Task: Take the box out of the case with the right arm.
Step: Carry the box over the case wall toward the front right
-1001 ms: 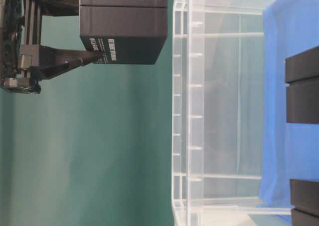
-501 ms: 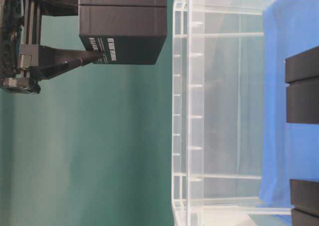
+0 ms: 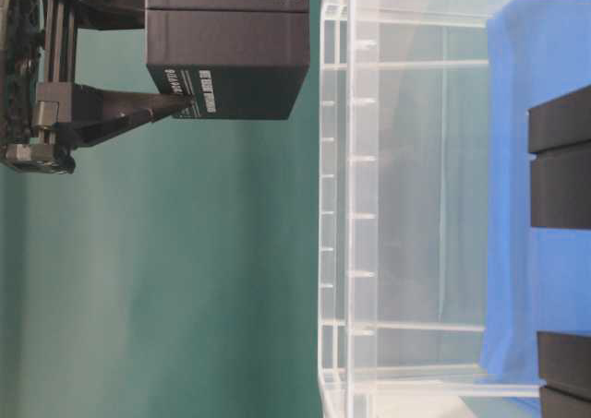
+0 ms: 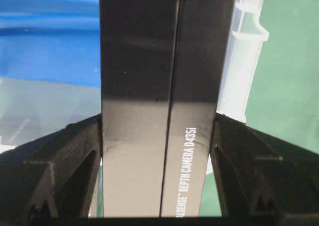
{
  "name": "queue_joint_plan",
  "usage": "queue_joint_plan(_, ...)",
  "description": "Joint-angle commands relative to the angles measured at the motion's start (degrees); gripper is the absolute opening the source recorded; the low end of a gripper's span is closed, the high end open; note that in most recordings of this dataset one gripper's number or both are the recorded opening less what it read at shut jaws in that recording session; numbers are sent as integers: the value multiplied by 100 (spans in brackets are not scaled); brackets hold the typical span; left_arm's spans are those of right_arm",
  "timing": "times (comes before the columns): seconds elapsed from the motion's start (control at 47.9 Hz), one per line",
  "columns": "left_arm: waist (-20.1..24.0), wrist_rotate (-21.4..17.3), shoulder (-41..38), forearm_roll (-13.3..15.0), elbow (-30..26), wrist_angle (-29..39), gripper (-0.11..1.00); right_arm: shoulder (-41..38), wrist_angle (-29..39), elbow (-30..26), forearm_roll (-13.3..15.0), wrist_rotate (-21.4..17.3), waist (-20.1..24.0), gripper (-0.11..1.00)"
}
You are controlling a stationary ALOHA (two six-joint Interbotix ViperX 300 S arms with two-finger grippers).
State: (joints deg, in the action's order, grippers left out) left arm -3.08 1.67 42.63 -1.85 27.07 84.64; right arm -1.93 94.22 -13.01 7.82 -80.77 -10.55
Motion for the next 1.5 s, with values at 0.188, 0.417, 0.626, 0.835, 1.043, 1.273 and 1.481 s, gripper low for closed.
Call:
queue_joint_plan(0.188,18,9,-18,-9,-149,-35,2,220,9,-149,26,0,18,65)
queue_joint_plan(0.417,18,9,-18,-9,-149,-35,2,220,9,-141,26,9,18,65)
queue_joint_plan(0.626,18,9,-26,-9,-149,-35,2,220,18,-141,26,0,26,65)
queue_joint_plan(0.835,18,9,-26,-9,-149,-35,2,220,18,-141,26,-97,211,65)
queue_joint_plan(1.043,18,9,-18,-9,-149,-35,2,220,88,-141,26,-404,519,65)
queue_joint_plan(1.273,18,9,-26,-9,-149,-35,2,220,308,-141,26,-923,1099,65)
queue_joint_plan(1.481,18,18,-26,9,-149,-35,2,220,343,-141,26,-1529,1670,65)
